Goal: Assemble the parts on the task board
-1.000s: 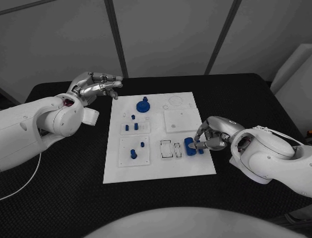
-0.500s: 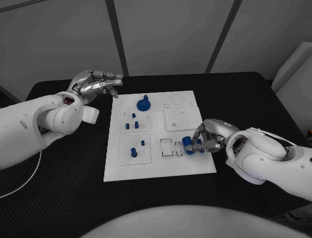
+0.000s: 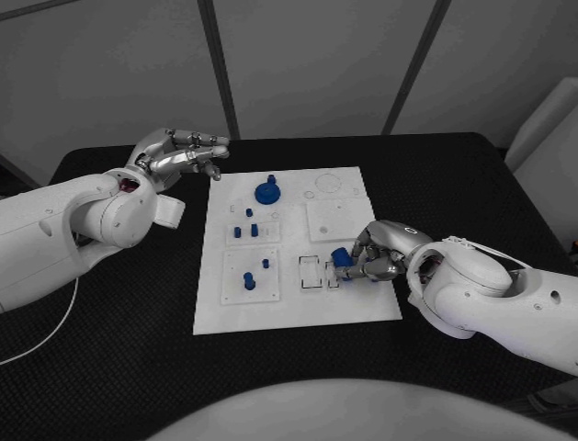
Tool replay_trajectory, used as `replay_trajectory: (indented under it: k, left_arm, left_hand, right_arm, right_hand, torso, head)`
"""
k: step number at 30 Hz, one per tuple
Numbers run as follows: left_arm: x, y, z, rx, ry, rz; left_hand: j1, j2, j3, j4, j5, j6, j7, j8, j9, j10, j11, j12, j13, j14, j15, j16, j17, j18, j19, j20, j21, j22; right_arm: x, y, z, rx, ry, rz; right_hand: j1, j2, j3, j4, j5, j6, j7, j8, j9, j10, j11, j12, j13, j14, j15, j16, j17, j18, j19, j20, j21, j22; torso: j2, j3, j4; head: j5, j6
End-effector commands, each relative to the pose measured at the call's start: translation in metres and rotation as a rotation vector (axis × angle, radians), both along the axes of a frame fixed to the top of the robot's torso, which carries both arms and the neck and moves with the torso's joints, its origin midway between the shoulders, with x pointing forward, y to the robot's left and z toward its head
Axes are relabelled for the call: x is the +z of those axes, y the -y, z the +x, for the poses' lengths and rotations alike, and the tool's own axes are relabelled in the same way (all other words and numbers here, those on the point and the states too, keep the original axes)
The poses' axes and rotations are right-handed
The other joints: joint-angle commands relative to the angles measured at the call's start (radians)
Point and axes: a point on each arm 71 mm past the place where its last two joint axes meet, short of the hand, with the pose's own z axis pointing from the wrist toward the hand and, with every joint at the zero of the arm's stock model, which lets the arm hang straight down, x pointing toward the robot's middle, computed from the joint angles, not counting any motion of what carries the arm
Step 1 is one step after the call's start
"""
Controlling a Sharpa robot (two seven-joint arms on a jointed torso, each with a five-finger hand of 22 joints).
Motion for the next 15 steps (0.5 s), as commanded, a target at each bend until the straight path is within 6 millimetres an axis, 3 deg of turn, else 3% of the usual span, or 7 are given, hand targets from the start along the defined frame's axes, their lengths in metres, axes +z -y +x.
replay_trajectory:
  k: [1, 11, 15]
  left_arm:
    - [0.0009, 0.0010, -0.0004, -0.012, -0.003, -0.006]
    - [0.0009, 0.0012, -0.0006, -0.015, -0.004, -0.006]
    - [0.0009, 0.0013, -0.0008, -0.016, -0.006, -0.006]
  left_hand:
    - [-0.004, 0.010, -0.006, 0.001, -0.003, -0.005, 0.004, -0.002, 0.000, -0.009, 0.001, 0.006, -0.001, -0.006, 0.001, -0.004, -0.002, -0.017, -0.003, 0.000, -0.006, 0.000]
    - [-0.004, 0.010, -0.006, 0.001, -0.003, -0.005, 0.004, -0.002, 0.000, -0.009, 0.001, 0.006, -0.001, -0.006, 0.001, -0.004, -0.002, -0.017, -0.003, 0.000, -0.006, 0.000]
    - [-0.004, 0.010, -0.006, 0.001, -0.003, -0.005, 0.004, -0.002, 0.000, -0.009, 0.001, 0.006, -0.001, -0.006, 0.001, -0.004, -0.002, -0.017, -0.003, 0.000, -0.006, 0.000]
  right_arm:
    - [-0.0035, -0.0007, -0.0006, 0.006, -0.016, -0.024]
    - [-0.0048, -0.0009, -0.0001, -0.003, -0.022, -0.029]
    - [-0.0035, 0.0001, -0.0002, -0.017, -0.011, -0.019]
  right_hand:
    - [-0.002, 0.010, -0.008, 0.001, 0.005, -0.006, 0.001, 0.009, 0.002, 0.007, 0.001, 0.005, 0.003, 0.095, -0.002, 0.001, 0.213, -0.017, 0.000, -0.003, 0.001, -0.001]
    - [0.011, 0.015, -0.011, -0.004, 0.022, -0.011, 0.000, 0.019, 0.012, 0.007, 0.000, 0.007, 0.010, 0.094, -0.002, 0.001, 0.213, -0.016, -0.001, -0.003, 0.001, -0.001]
    - [0.036, 0.020, -0.010, -0.007, 0.057, -0.014, -0.002, 0.029, 0.022, 0.007, -0.002, 0.007, 0.016, 0.094, -0.004, 0.001, 0.213, -0.016, -0.002, -0.004, 0.002, 0.000]
  torso:
    - [-0.001, -0.0002, -0.0007]
    - [-0.002, 0.0002, -0.0009]
    - [-0.002, 0.0002, -0.0004]
  head:
    - [0.003, 0.000]
    - [0.001, 0.000]
    - [0.001, 0.001]
